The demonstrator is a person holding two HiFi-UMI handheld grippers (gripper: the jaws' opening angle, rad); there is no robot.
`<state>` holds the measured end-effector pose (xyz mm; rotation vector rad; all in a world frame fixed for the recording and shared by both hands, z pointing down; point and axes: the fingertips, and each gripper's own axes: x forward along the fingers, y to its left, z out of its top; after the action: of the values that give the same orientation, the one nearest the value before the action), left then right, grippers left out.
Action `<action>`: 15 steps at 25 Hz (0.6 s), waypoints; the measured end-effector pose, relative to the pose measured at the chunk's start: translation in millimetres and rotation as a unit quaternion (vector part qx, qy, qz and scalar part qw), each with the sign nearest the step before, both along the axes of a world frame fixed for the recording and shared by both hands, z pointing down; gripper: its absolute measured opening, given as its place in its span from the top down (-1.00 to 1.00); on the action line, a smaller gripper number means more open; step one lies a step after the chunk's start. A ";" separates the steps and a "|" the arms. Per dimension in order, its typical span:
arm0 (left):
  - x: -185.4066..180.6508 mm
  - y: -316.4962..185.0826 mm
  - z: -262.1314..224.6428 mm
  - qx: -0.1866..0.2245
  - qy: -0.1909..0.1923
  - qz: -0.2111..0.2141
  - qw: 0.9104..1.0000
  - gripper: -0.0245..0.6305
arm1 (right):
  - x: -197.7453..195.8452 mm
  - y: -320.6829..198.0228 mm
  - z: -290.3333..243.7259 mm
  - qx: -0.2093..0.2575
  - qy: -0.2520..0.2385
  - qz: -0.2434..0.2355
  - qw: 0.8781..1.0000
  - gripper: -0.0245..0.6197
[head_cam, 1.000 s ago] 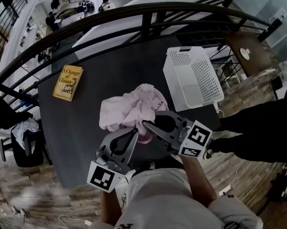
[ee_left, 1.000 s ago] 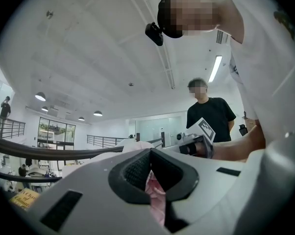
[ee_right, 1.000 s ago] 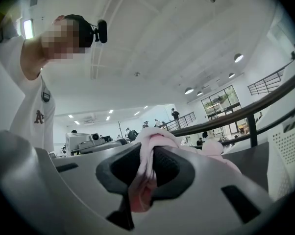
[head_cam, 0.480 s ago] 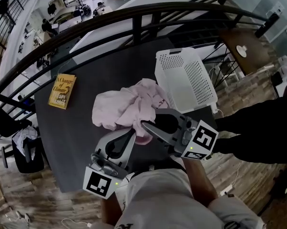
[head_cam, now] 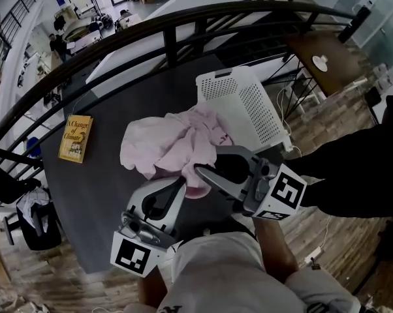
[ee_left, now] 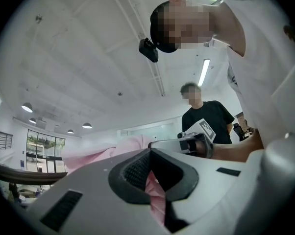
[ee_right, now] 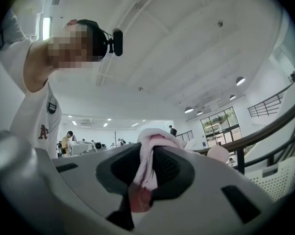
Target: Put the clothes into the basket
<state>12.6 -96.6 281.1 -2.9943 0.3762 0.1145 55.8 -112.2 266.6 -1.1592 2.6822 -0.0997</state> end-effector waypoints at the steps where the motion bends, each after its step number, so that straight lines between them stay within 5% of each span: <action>1: 0.0 -0.2 -0.2 0.001 0.002 0.004 1.000 0.92 | 0.1 0.3 -1.0 0.003 0.000 0.004 1.000 0.70; 15: 18.9 -7.7 4.0 0.022 0.016 0.063 0.998 0.92 | 21.6 0.1 -0.1 0.029 0.005 0.065 0.997 0.70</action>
<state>31.5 -104.3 285.1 -2.9736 0.1863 0.1813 77.4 -112.1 266.5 -1.3137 2.5913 0.0051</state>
